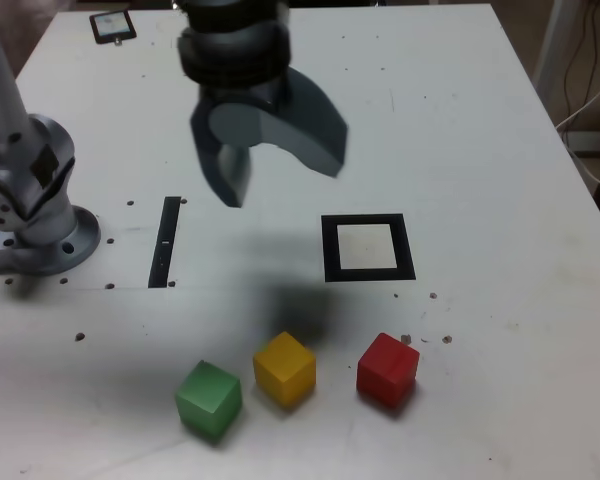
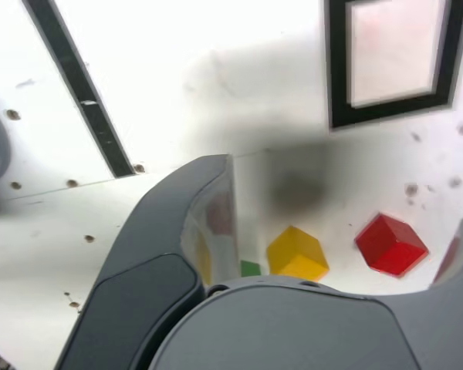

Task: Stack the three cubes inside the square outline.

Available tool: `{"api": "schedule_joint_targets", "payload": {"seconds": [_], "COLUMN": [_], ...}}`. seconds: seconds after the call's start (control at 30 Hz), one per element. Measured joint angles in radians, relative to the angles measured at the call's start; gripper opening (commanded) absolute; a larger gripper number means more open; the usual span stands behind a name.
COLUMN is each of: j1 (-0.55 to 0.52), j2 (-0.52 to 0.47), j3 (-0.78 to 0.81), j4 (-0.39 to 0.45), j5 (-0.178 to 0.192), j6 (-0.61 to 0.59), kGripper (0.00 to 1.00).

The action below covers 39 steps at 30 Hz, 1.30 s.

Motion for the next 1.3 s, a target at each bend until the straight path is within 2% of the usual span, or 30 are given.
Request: {"api": "schedule_joint_targets", "payload": {"seconds": [0.23, 0.67, 0.9, 1.03, 1.3], "j1": [-0.072, -0.248, -0.278, -0.289, -0.292], "j2": [0.071, 0.233, 0.336, 0.367, 0.434], "j3": [-0.110, -0.302, -0.362, -0.368, -0.349], "j4": [0.016, 0.079, 0.084, 0.074, 0.000], "j5": [-0.016, -0.055, -0.056, -0.056, -0.056], "j6": [0.012, -0.035, -0.040, -0.040, -0.027], "kGripper": [1.00, 0.99, 0.96, 0.96, 0.96]}}
